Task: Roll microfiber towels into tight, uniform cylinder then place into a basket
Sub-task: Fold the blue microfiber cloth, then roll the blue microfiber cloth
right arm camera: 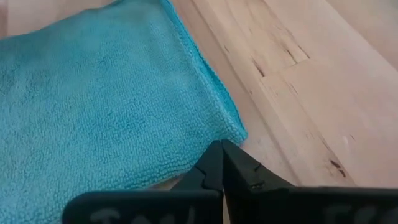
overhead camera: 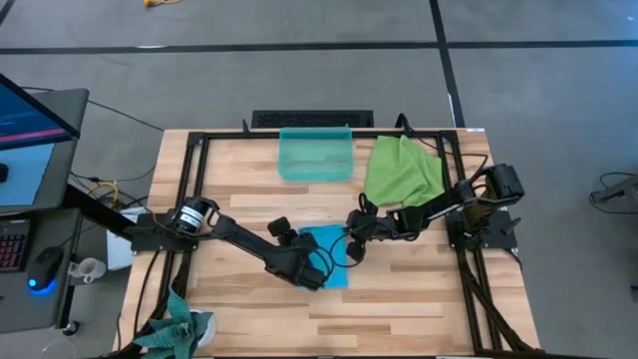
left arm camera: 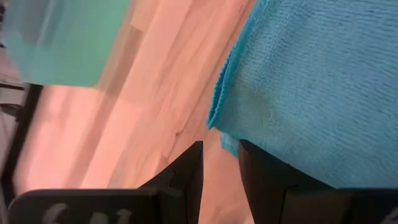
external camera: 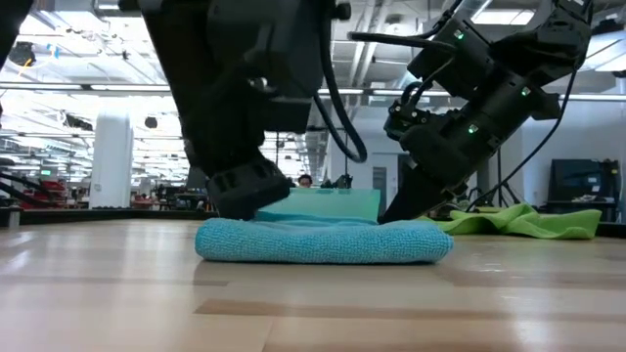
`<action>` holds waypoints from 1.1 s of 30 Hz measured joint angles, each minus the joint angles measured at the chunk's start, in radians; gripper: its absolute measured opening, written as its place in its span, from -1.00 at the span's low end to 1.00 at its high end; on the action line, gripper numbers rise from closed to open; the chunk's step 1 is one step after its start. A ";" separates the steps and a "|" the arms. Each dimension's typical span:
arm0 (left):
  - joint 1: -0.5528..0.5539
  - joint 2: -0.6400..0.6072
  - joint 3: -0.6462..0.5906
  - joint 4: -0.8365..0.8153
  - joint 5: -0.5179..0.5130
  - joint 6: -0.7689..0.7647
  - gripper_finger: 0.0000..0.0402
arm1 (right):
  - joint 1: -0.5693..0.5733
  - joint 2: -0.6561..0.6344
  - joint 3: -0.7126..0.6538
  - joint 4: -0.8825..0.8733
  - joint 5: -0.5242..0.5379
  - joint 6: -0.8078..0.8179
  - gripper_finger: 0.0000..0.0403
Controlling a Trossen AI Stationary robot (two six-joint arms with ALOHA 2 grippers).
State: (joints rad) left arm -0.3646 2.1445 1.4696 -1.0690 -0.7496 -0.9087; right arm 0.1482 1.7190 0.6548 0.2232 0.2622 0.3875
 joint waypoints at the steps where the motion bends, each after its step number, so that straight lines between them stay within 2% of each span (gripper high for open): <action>1: -0.005 0.000 0.011 -0.020 -0.006 -0.009 -0.54 | 0.000 -0.010 -0.001 -0.011 0.000 -0.002 -0.90; 4: -0.027 0.000 0.060 -0.106 -0.034 -0.048 -0.54 | 0.000 -0.052 -0.001 -0.048 0.000 -0.003 -0.90; 9: -0.089 0.000 0.161 -0.314 -0.064 -0.164 -0.54 | 0.023 -0.200 -0.001 -0.180 0.001 -0.003 -0.89; 12: -0.145 0.000 0.230 -0.421 -0.083 -0.243 -0.54 | 0.077 -0.300 -0.001 -0.227 0.003 -0.005 -0.90; 15: -0.213 0.000 0.299 -0.466 -0.111 -0.280 -0.54 | 0.164 -0.383 -0.001 -0.227 0.051 -0.010 -0.91; 20: -0.326 0.000 0.376 -0.432 -0.164 -0.254 -0.54 | 0.352 -0.446 -0.001 -0.181 0.143 -0.053 -0.91; 26: -0.423 0.000 0.394 -0.332 -0.174 -0.167 -0.54 | 0.545 -0.407 0.000 -0.023 0.224 -0.185 -0.91; 30: -0.455 0.000 0.394 -0.234 -0.183 -0.111 -0.54 | 0.633 -0.360 0.008 0.090 0.336 -0.352 -0.93; 33: -0.460 0.000 0.393 -0.125 -0.173 -0.060 -0.62 | 0.667 -0.340 0.050 0.096 0.434 -0.438 -0.93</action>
State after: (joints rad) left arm -0.8249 2.1445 1.8625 -1.1942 -0.9223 -0.9682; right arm 0.8152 1.3789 0.7045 0.3197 0.6963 -0.0508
